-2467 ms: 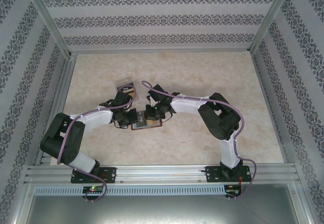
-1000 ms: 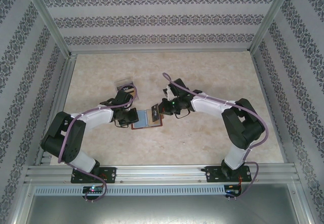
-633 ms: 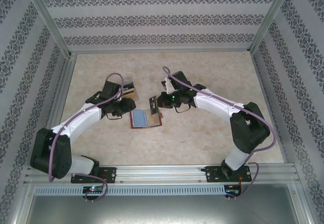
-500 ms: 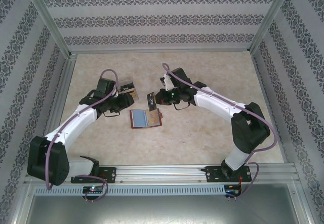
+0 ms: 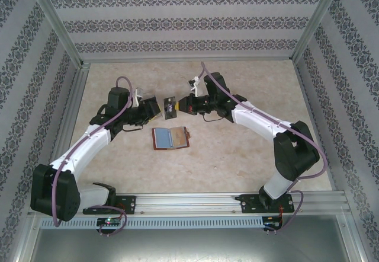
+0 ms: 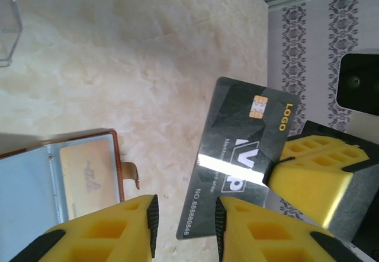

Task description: Take the credit cards out of the card holder

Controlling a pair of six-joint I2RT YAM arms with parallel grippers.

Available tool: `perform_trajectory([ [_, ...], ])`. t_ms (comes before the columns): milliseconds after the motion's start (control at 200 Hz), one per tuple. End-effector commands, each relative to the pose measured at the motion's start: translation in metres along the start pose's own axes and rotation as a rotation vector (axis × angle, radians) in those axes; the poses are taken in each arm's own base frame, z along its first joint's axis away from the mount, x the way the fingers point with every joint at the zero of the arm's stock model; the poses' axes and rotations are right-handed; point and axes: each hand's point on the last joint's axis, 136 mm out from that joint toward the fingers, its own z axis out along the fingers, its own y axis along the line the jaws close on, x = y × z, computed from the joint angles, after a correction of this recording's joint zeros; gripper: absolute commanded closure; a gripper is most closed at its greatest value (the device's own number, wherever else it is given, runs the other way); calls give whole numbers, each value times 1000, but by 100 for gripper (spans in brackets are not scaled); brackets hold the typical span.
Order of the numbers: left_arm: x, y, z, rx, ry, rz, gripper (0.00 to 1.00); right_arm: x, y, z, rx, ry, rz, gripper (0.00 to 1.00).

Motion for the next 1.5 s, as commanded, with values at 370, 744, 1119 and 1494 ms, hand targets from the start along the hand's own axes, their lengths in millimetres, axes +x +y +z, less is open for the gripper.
perform_trajectory([
  [370,-9,-26,0,170,12,-2,71,-5,25,-2,-169,9,16,100],
  [744,-10,-36,-3,211,5,16,80,0,18,4,-184,39,40,100],
  [1119,-10,-40,-11,202,-10,40,100,3,6,8,-151,45,52,74],
  [1494,-18,-5,-35,-165,-40,252,100,3,-16,-16,-24,-26,31,18],
])
